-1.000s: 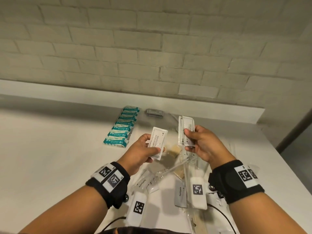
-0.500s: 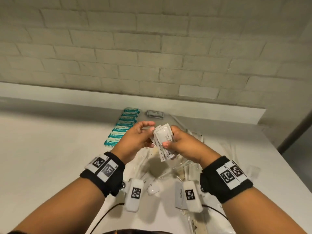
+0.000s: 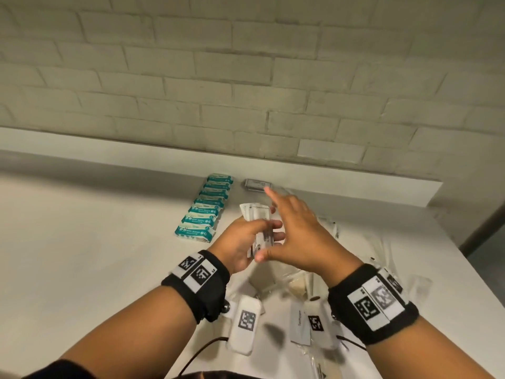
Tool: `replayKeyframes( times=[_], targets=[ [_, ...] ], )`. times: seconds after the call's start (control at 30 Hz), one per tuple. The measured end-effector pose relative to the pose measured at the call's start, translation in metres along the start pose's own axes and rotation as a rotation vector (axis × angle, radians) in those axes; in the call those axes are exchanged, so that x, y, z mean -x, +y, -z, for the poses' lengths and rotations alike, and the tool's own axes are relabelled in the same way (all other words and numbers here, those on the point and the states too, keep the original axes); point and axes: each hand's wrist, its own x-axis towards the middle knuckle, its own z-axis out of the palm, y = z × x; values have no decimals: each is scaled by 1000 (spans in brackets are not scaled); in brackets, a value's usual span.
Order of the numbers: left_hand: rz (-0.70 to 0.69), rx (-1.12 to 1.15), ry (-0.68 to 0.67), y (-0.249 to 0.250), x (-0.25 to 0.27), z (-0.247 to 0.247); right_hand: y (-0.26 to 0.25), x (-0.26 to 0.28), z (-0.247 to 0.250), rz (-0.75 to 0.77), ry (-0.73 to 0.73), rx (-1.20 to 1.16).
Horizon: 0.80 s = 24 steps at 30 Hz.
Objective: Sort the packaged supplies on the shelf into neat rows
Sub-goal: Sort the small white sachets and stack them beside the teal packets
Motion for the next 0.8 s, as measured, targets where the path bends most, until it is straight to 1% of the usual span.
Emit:
replayKeyframes(
  times=[0.03, 0.07, 0.1, 0.2, 0.27, 0.37, 0.47, 0.5, 0.53, 0.6, 0.63, 0.7, 0.73, 0.8],
  targets=[
    [26, -21, -45, 2, 2, -2, -3, 2, 2, 56, -96, 27],
    [54, -41, -70, 2, 3, -2, -7, 3, 3, 106, -156, 59],
    [77, -40, -80, 2, 3, -2, -8, 3, 2, 151, -157, 85],
    [110, 8, -76, 5, 5, -6, -4, -1, -2, 258, -50, 121],
    [134, 59, -91, 8, 3, -7, -2, -2, -3, 301, -62, 153],
    [144, 123, -169, 10, 3, -11, 0, -6, -5, 372, -77, 260],
    [131, 137, -101, 7, -2, -10, 3, -13, -9, 392, -72, 294],
    [121, 148, -59, 5, -7, -9, 4, -15, -9, 365, -87, 250],
    [107, 176, -13, 5, -11, -8, 7, -17, -9, 302, -111, 147],
    [45, 259, 122, 8, -21, -3, 10, -23, -3, 85, -145, -185],
    [-9, 285, 176, 11, -26, 1, 11, -27, -1, -37, -130, -342],
    [-95, 316, 219, 19, -38, 7, 18, -39, -1, -274, -116, -600],
    [-117, 325, 222, 23, -44, 8, 23, -46, -4, -372, -160, -756],
    [-131, 305, 221, 25, -56, 8, 26, -58, -12, -478, -235, -1071]
  ],
)
